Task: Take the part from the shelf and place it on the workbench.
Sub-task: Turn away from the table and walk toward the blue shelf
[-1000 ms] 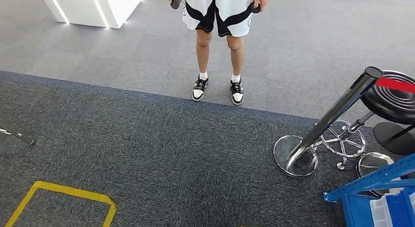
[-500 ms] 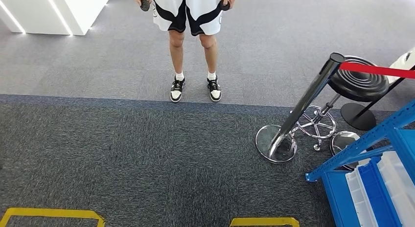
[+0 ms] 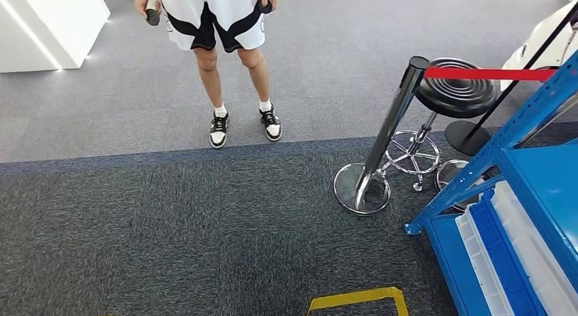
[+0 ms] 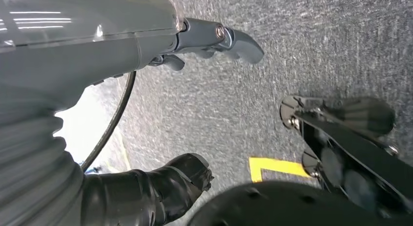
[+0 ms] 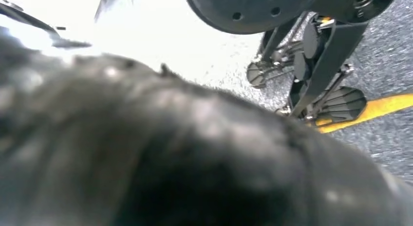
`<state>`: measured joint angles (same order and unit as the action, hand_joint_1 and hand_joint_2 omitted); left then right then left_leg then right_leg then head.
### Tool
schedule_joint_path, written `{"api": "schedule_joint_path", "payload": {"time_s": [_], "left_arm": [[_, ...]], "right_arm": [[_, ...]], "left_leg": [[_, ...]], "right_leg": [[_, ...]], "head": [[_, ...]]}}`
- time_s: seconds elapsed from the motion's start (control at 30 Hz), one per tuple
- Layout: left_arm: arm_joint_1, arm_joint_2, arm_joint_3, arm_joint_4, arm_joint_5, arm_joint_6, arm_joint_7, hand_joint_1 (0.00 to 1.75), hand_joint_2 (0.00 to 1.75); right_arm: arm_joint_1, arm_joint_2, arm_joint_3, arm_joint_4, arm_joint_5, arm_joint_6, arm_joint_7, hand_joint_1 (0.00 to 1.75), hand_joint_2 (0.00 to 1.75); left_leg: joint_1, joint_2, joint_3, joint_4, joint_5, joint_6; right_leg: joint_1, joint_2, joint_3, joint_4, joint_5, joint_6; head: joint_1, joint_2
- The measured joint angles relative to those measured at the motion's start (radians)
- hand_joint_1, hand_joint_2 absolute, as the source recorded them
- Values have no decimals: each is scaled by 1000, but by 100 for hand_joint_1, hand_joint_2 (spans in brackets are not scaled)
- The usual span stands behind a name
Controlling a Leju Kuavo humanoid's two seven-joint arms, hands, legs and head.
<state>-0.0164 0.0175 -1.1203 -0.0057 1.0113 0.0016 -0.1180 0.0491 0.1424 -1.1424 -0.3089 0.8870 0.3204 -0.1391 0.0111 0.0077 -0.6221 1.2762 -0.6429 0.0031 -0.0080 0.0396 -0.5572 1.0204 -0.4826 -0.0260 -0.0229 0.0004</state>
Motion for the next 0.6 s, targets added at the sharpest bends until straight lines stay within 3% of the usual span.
{"api": "schedule_joint_path", "payload": {"time_s": [0.07,0.13,0.2,0.27,0.33,0.4,0.43,0.47,0.5,0.53,0.6], "left_arm": [[1,-1,-1,0,-1,10,7,0,175],[4,-1,-2,-1,-3,22,14,0,175],[3,-1,-2,-5,-2,42,25,0,175],[-3,-8,-3,-15,5,85,51,0,175],[-7,-23,-2,-27,12,133,78,0,175],[-6,-34,-2,-37,13,154,92,0,175],[-6,-38,-2,-43,13,154,95,0,175],[-5,-39,-2,-48,11,144,96,0,175],[-5,-39,-3,-53,9,131,94,0,175],[-6,-37,-3,-58,7,115,91,0,175],[-6,-29,-3,-65,5,94,83,0,175]], "right_arm": [[0,0,-7,1,1,-6,3,0,0],[-2,0,-13,4,3,-15,4,0,0],[-4,-1,-19,10,5,-29,4,0,0],[-4,-9,-26,19,7,-45,7,0,0],[-9,-23,-33,31,8,-53,13,0,0],[-14,-35,-38,41,10,-55,17,0,0],[-16,-40,-40,46,10,-55,19,0,0],[-17,-44,-41,51,10,-56,19,0,0],[-17,-47,-41,55,11,-58,19,0,0],[-17,-49,-42,58,11,-61,17,0,0],[-19,-52,-43,65,12,-66,12,0,0]], "left_leg": [[-2,-21,49,-120,80,13],[-5,-64,96,-237,129,25],[-10,-80,107,-268,133,29],[-9,-59,114,-283,143,36],[-5,-32,122,-305,156,48],[-6,-6,123,-313,161,55],[-7,8,122,-312,160,55],[-8,20,121,-311,159,54],[-8,31,121,-310,156,53],[-6,42,120,-307,153,49],[-5,58,122,-295,142,38]], "right_leg": [[2,24,1,2,0,0],[1,45,-3,5,1,5],[-3,64,-11,5,6,16],[-6,73,-15,4,8,28],[-1,33,-36,47,-24,36],[-1,-16,-91,164,-90,42],[-4,-25,-120,224,-114,46],[-8,-30,-135,257,-119,50],[-12,-34,-132,255,-107,54],[-15,-41,-107,212,-79,58],[-19,-72,-33,79,-22,61]], "head": [[0,0],[0,0],[0,0],[-1,0],[0,0],[1,0],[1,0],[1,0],[1,0],[1,0],[2,0]]}}
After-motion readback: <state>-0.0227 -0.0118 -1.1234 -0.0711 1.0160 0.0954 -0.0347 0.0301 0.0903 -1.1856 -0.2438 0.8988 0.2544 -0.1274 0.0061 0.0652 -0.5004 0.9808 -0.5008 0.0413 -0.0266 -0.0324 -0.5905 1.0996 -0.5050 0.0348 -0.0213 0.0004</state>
